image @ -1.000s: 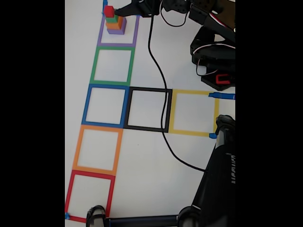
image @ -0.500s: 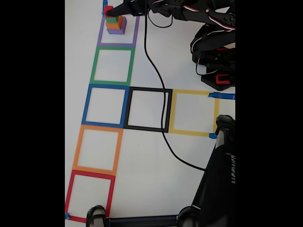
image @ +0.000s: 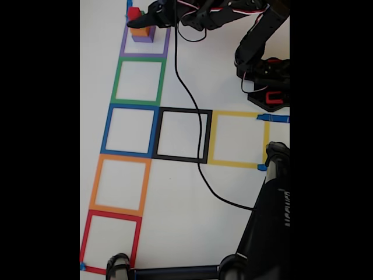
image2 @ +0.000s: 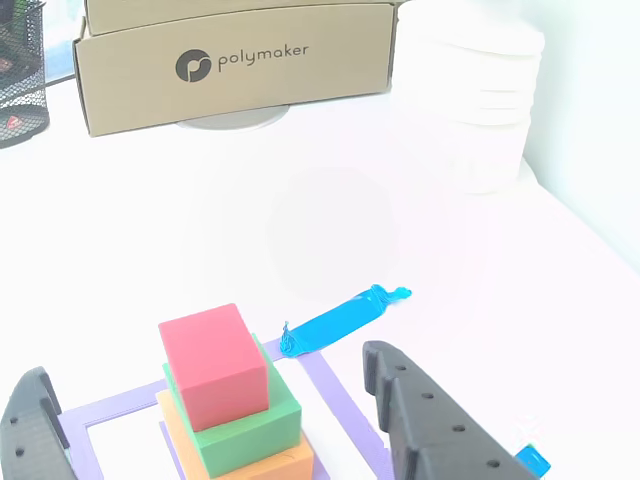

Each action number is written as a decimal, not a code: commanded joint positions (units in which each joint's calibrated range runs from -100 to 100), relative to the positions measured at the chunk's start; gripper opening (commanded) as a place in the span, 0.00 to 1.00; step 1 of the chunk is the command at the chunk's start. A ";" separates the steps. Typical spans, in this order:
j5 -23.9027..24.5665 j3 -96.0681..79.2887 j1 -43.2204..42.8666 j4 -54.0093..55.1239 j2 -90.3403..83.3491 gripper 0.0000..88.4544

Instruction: Tower of hanoi

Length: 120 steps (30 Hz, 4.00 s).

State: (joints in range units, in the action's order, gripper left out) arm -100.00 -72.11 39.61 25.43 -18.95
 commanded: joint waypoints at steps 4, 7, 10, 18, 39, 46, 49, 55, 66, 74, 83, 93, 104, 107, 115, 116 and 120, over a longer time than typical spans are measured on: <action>0.00 5.29 -2.89 6.15 6.80 0.41; 0.00 6.93 -3.28 7.60 9.55 0.41; 0.00 8.57 -3.56 8.09 11.48 0.40; 0.00 8.93 -5.00 8.17 12.45 0.34; 0.00 6.84 -8.07 8.17 12.78 0.16; 0.00 6.29 -7.88 8.17 12.78 0.07; 0.00 6.02 -7.78 8.17 12.78 0.05; 0.00 5.57 -7.69 7.85 11.81 0.03; 0.00 8.84 -11.14 -17.42 -7.81 0.02; 0.00 23.38 -12.48 -54.10 -22.59 0.02; 0.00 57.93 -14.40 -95.96 -23.56 0.02; 0.00 83.20 -21.01 -118.96 -21.62 0.02; 0.00 61.20 -24.18 -105.76 -28.56 0.02; 0.00 46.66 -24.37 -93.37 -32.20 0.02; 0.00 7.93 -25.81 -49.97 -34.22 0.02; 0.00 4.66 -25.90 -46.16 -33.73 0.02; 0.00 -4.80 -27.82 -32.56 -30.26 0.02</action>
State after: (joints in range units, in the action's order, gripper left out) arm -99.28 -70.25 13.98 -21.89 -51.37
